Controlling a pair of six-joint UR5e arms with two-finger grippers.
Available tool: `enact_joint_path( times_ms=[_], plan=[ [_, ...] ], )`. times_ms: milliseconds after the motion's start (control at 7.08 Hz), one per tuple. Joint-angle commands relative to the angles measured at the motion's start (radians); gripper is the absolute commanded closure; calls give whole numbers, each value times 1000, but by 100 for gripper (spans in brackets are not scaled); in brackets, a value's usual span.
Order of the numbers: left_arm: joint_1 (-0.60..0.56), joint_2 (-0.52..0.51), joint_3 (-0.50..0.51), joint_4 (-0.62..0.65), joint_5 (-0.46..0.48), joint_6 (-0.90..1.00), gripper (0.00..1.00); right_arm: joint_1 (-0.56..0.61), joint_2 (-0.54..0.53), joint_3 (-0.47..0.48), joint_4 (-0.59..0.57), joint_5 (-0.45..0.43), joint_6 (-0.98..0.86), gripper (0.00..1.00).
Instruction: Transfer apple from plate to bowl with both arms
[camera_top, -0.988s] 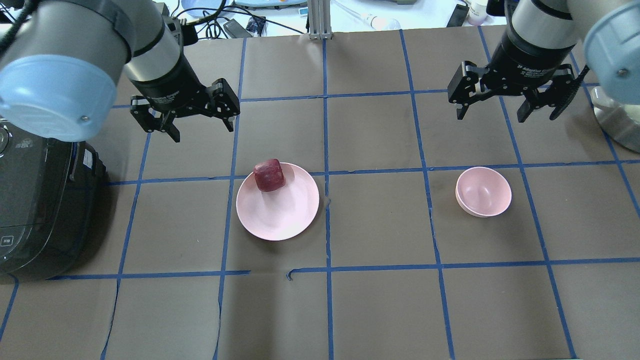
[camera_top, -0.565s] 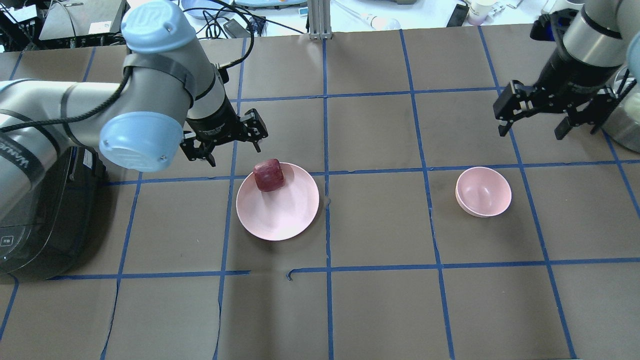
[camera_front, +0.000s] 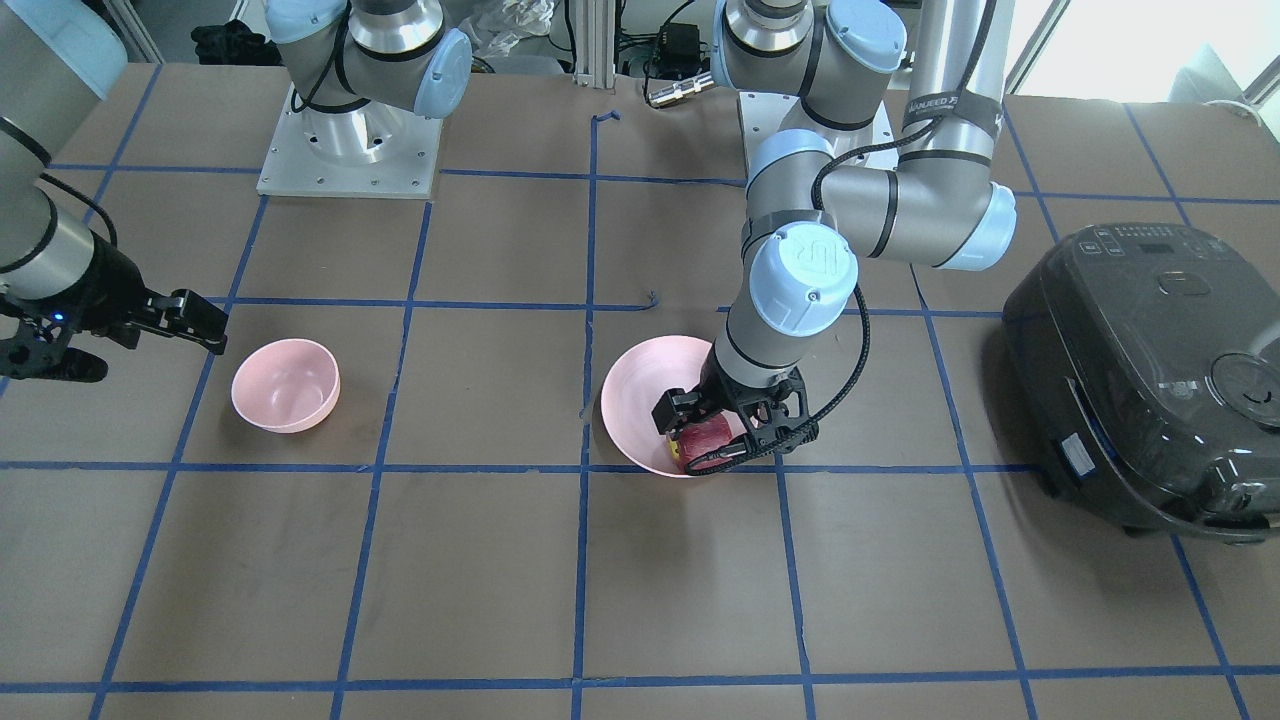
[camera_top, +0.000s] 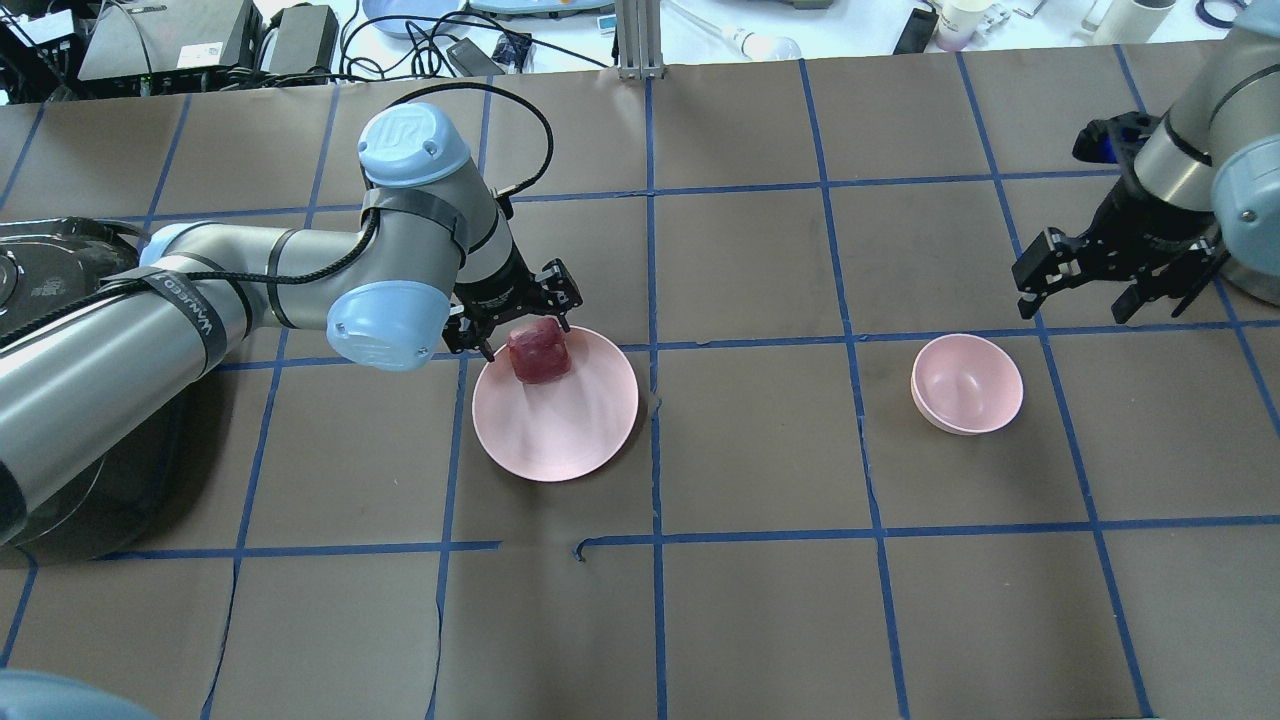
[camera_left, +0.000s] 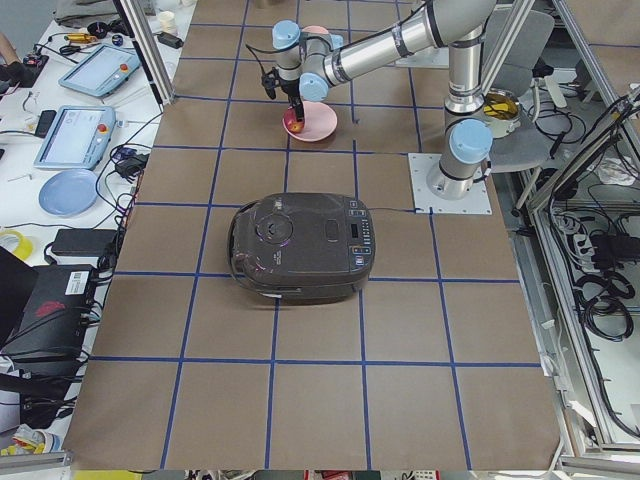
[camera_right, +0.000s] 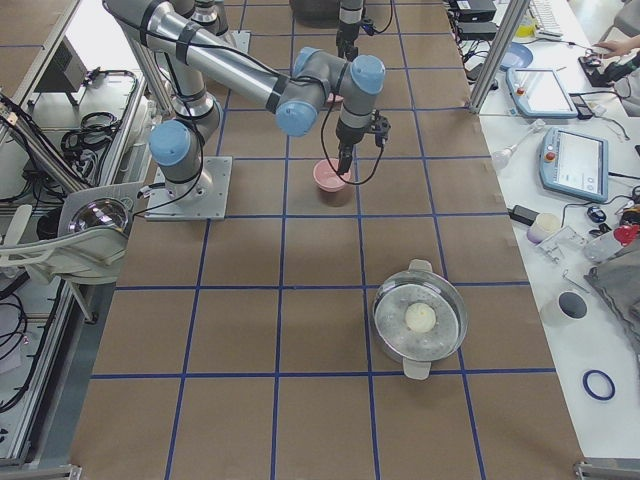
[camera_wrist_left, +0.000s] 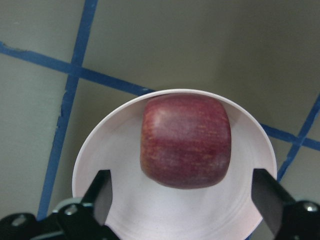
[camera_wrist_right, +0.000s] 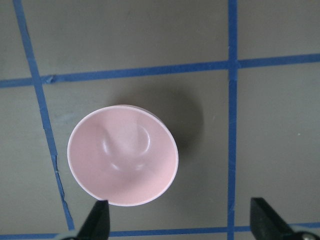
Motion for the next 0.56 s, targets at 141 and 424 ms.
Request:
enact_joint_path(
  times_ms=[141,424],
  plan=[
    [0,-44,-9,11,-3,0,32,-2,71,151,-171,0,-78,0],
    [0,-41,0,19,-2,0,87,-2,111,182,-227,0,-75,5]
  ],
)
